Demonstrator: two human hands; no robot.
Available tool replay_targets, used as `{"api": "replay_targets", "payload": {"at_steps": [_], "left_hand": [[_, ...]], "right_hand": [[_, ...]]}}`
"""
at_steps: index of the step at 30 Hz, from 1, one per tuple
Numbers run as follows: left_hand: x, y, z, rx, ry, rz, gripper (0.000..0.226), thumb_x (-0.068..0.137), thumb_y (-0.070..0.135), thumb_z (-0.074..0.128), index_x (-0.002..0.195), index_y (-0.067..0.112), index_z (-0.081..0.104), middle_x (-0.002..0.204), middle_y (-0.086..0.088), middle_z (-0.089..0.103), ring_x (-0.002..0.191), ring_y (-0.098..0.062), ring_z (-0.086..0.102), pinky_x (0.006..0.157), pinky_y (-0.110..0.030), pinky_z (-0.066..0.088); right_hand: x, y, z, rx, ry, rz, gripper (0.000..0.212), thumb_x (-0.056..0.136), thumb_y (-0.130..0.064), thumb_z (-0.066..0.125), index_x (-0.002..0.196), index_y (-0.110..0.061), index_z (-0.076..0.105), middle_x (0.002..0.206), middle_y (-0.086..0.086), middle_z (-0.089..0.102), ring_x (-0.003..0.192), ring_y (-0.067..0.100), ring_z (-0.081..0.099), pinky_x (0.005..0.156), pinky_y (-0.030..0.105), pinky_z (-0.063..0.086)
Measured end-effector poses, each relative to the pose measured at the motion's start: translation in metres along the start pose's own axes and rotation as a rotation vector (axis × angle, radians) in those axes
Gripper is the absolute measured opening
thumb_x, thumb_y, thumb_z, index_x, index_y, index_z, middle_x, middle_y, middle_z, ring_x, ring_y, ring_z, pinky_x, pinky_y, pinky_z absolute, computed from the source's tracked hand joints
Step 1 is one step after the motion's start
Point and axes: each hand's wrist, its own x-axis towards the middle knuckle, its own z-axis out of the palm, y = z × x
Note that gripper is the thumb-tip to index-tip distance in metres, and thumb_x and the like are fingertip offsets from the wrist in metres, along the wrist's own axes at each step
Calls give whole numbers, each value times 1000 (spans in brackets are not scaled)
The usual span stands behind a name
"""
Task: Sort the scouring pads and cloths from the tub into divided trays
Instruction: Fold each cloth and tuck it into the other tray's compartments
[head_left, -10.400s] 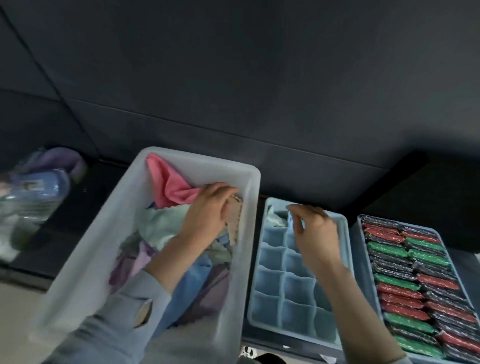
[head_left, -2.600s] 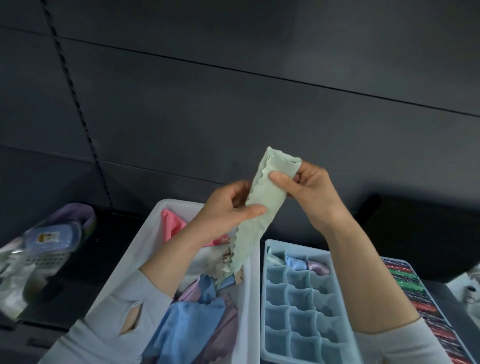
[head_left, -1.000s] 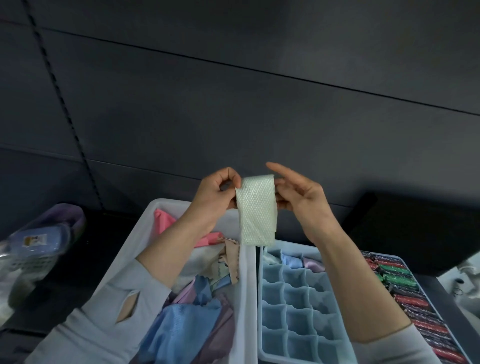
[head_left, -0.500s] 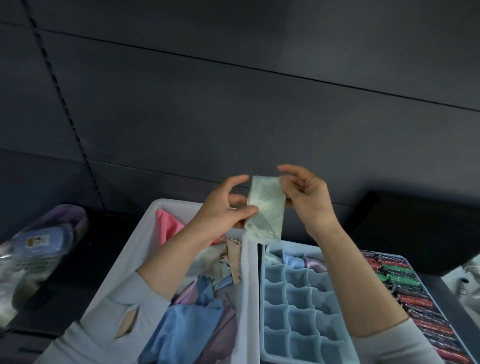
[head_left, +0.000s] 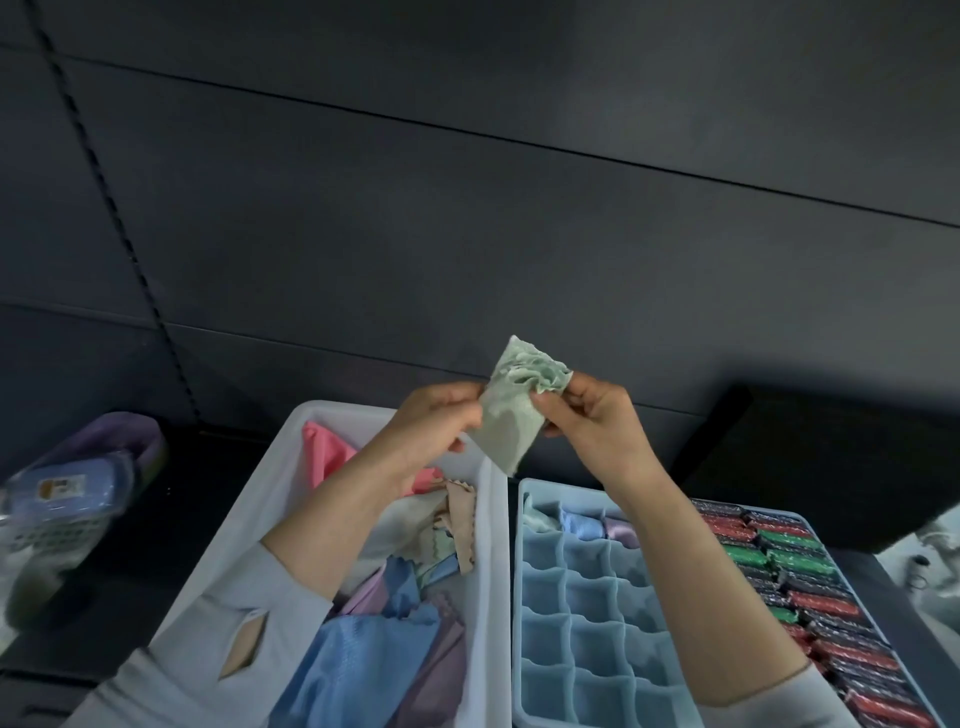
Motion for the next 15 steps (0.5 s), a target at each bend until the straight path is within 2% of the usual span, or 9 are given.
{"api": "replay_targets", "payload": {"at_steps": [1,3,6,8,11,15], "left_hand": [[0,-2,1,96,-25,31,25,84,14,61,100,31,70,99,5,72,91,-8,64,77,-24,50],[0,-5,3,67,-49,45,22,83,26,71,104,32,68,103,7,72,97,-8,66,82,-25,51],[3,-7,8,-15,58,63,9,89,22,69,97,21,68,94,5,73,91,-12,69,79,-28,54],[5,-9,10,-10,99,79,8,89,22,69,96,18,68,93,4,74,90,-15,70,80,-32,55],[4,-12,10,-19,87,87,12,89,22,69,98,15,68,95,1,74,91,-17,70,79,-35,56],[4,-11,7,-65,91,153,8,91,20,67,98,18,69,93,6,73,85,-7,70,68,-22,55]], "right_hand": [[0,-1,-1,61,-36,62,12,93,-10,63,94,-16,73,85,4,75,75,15,63,69,29,53],[-1,-4,-1,138,-112,152,13,96,-12,60,99,-10,72,90,6,75,80,17,67,69,27,54],[-4,-7,-1,239,-185,240,24,97,-26,57,107,-8,69,99,9,75,86,19,70,75,29,58],[-4,-8,1,196,-237,256,34,92,-35,61,113,-10,67,103,8,74,91,19,71,81,33,58],[-4,-6,4,182,-188,234,23,93,-19,64,113,-9,67,99,7,75,88,18,72,74,29,59],[-3,-5,4,210,-168,198,20,95,-7,58,113,-3,67,93,6,73,77,13,68,61,22,54]]}}
